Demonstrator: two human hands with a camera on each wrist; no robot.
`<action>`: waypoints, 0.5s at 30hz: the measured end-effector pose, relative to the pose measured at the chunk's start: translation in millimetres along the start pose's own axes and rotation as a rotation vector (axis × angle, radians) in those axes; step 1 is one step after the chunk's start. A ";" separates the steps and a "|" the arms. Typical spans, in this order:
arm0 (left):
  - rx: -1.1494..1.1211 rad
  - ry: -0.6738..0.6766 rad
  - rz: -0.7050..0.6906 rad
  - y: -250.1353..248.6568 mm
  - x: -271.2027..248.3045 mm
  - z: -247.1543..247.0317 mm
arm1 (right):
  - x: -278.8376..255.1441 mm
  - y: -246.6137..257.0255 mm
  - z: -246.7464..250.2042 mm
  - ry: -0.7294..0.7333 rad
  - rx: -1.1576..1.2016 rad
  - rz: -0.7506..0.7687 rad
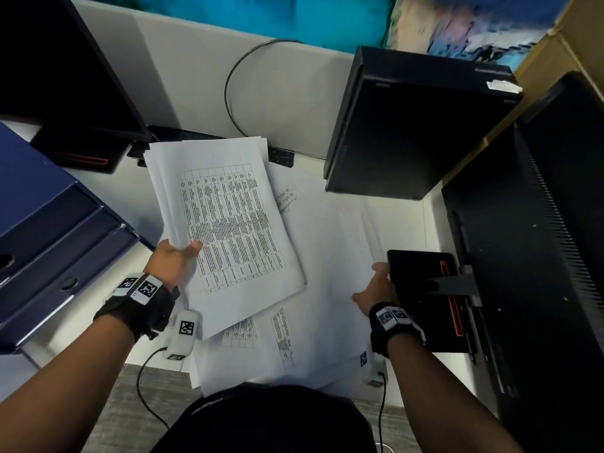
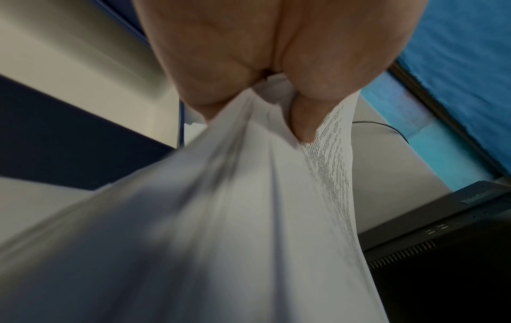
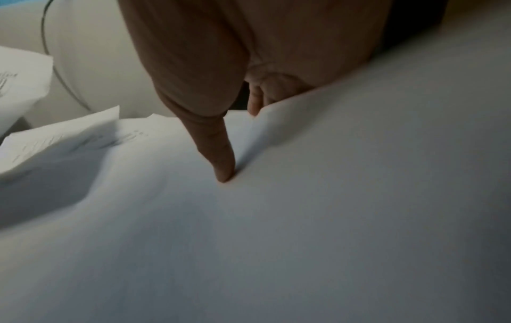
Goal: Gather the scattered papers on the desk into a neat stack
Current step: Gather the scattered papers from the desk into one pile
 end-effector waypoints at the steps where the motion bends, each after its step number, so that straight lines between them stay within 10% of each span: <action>1: -0.003 -0.006 -0.007 2.5 1.6 -0.7 | -0.3 -0.5 2.7 0.017 0.069 -0.008; 15: -0.037 -0.049 -0.015 -1.5 7.5 9.9 | -35.3 47.4 146.1 0.004 0.570 0.302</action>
Point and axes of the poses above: each hand's wrist, its own x-axis towards the middle knuckle, its own z-axis out of the back of the hand, y = z × x, the point moved 5 cm from there along x, towards the middle knuckle, and after that the axes turned 13 degrees about -z, right-handed, at the moved point
